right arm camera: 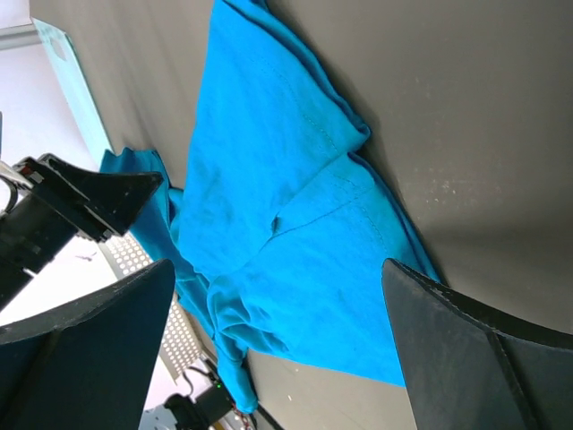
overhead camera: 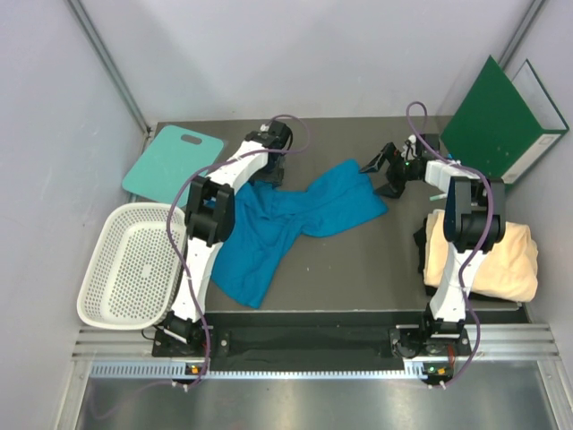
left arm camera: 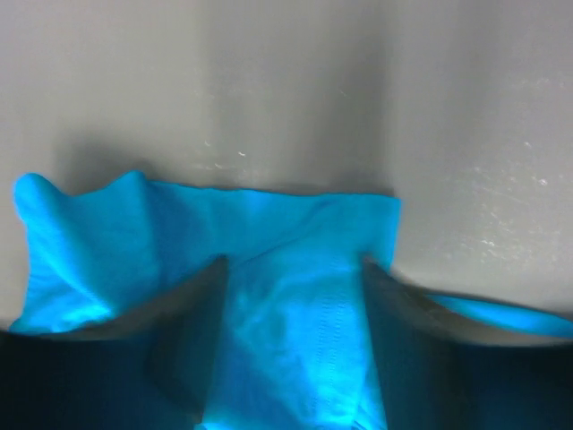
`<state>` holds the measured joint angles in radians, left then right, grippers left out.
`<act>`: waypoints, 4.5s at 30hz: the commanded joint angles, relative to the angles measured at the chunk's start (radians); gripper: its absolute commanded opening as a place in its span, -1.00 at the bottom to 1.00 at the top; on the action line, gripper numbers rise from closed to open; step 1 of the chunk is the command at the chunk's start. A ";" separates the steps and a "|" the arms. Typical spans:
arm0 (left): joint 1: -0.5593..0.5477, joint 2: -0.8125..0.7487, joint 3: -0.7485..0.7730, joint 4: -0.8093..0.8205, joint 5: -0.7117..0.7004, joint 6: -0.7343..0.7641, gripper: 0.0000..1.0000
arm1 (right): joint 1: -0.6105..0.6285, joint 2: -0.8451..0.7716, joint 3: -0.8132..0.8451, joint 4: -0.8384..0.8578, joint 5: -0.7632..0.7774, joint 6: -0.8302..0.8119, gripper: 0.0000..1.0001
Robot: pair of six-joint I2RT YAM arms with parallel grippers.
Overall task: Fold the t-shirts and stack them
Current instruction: Flatten out the tshirt
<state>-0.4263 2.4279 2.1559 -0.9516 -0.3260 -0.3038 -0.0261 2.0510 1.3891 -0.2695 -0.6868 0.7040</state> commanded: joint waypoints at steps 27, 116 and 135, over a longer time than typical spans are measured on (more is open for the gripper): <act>0.003 -0.033 -0.024 0.051 0.117 -0.044 0.43 | 0.012 -0.009 0.013 0.052 -0.036 0.005 0.98; 0.040 -0.696 -0.621 -0.065 0.015 -0.212 -1.00 | 0.118 0.208 0.226 0.192 -0.020 0.180 0.59; 0.211 -0.668 -0.280 -0.122 -0.054 -0.127 -1.00 | 0.138 0.152 0.357 0.062 0.049 0.075 0.02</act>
<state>-0.2382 1.7763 1.7836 -1.0607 -0.3557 -0.4667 0.1226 2.3051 1.7298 -0.1532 -0.6689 0.8593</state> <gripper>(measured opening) 0.010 0.343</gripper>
